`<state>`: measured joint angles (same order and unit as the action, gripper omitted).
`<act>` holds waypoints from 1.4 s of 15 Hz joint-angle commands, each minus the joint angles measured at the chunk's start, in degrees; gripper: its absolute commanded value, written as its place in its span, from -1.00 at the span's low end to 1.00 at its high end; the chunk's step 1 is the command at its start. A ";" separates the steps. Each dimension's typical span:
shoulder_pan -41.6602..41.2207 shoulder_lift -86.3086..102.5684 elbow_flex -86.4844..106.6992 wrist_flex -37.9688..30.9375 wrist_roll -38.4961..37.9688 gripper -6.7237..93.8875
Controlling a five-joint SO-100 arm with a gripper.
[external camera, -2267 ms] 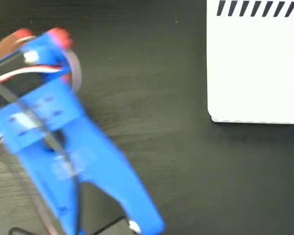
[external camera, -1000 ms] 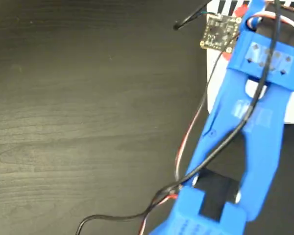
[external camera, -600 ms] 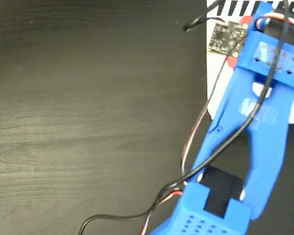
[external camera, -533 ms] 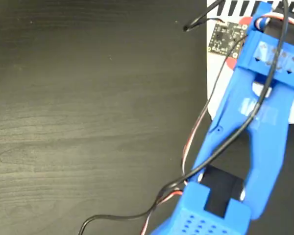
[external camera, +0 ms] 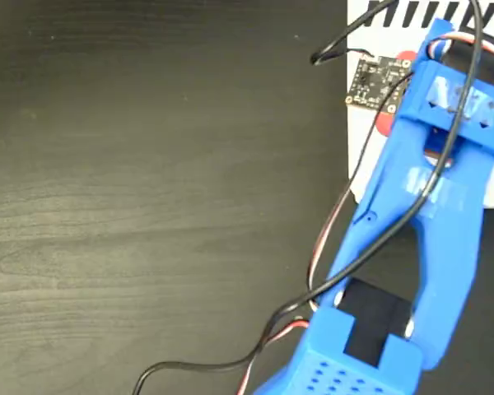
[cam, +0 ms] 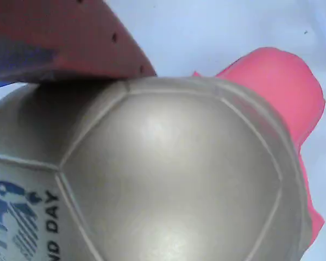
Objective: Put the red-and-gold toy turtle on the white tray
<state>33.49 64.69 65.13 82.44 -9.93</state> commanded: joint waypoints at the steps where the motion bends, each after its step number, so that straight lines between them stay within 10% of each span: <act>1: 0.26 3.78 -1.05 0.18 -1.14 -0.40; 4: -0.09 3.87 -1.14 0.00 -1.93 0.25; 12: -0.35 4.48 -1.05 0.53 -2.55 0.34; 13: -0.26 4.66 -2.02 0.62 -1.49 0.18; 15: 0.53 5.10 -9.49 1.14 5.36 -0.87; 21: -6.86 26.02 -1.14 -15.47 26.46 -0.87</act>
<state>29.36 75.41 57.30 73.65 12.39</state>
